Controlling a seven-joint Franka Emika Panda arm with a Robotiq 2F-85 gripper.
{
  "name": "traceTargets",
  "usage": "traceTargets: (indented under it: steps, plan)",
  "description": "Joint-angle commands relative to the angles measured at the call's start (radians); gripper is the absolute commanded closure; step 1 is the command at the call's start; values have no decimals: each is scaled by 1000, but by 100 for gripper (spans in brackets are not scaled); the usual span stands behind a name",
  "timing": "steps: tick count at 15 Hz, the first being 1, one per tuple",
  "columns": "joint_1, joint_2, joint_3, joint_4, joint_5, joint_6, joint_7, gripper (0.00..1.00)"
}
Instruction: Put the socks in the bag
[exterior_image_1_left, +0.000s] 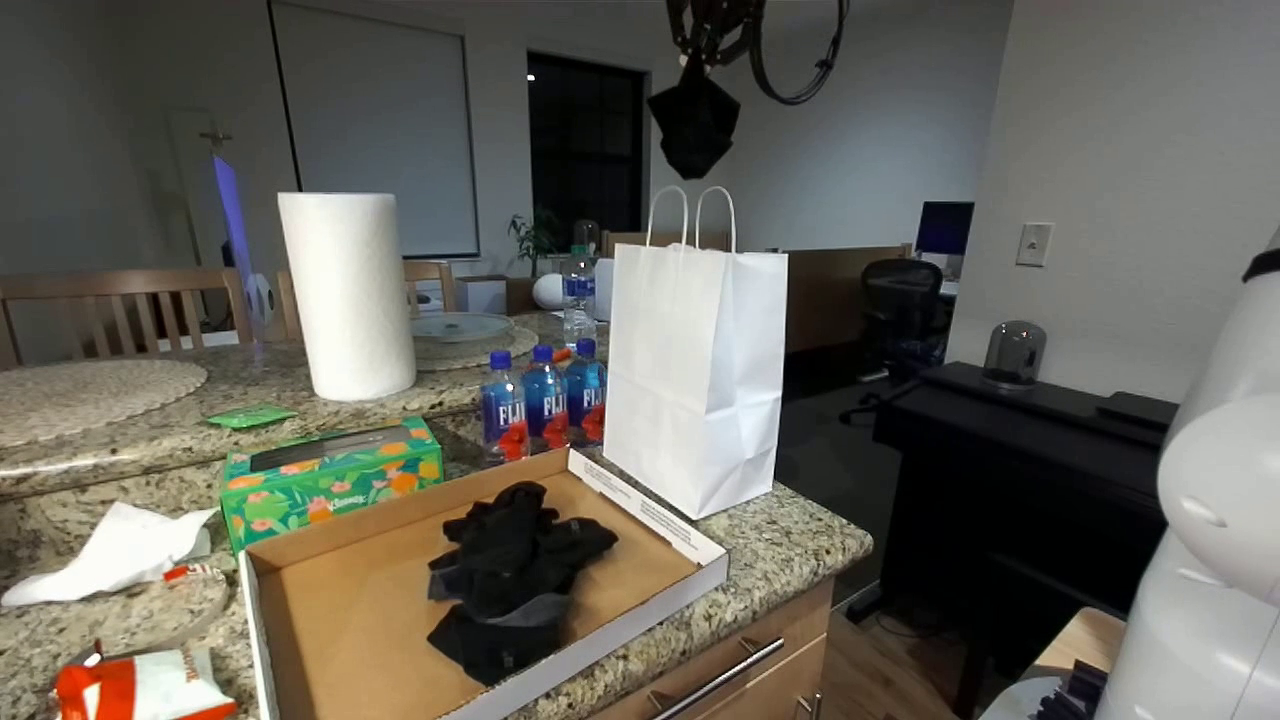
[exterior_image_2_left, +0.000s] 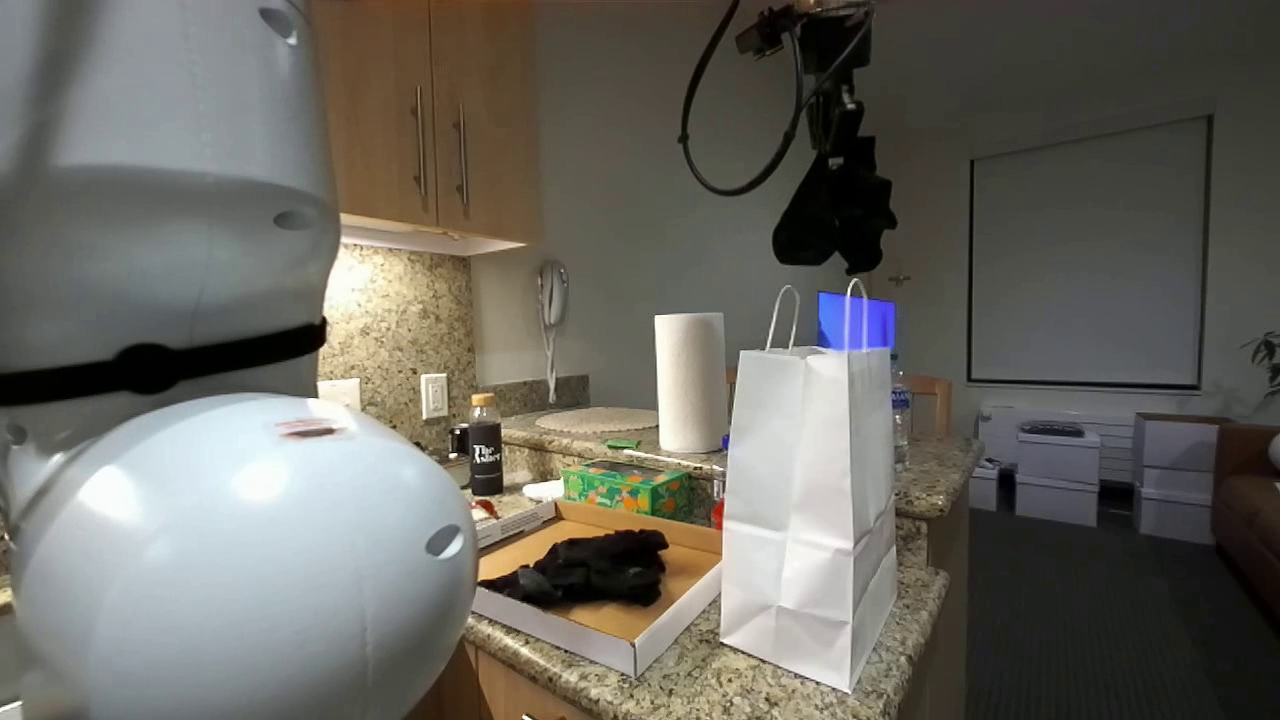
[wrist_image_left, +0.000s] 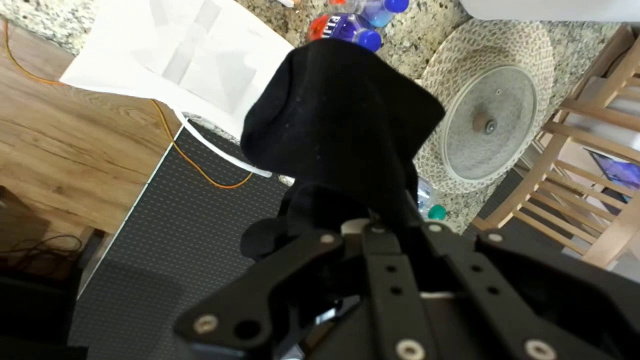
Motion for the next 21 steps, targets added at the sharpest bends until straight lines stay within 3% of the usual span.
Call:
traceTargets:
  steps: [1,12,21]
  plan:
    - [0,-8,2,-76,-18,49,49,92]
    - [8,20,103,-96,-111,22,100,92]
    - [28,25,154,-80,-109,12,68,92]
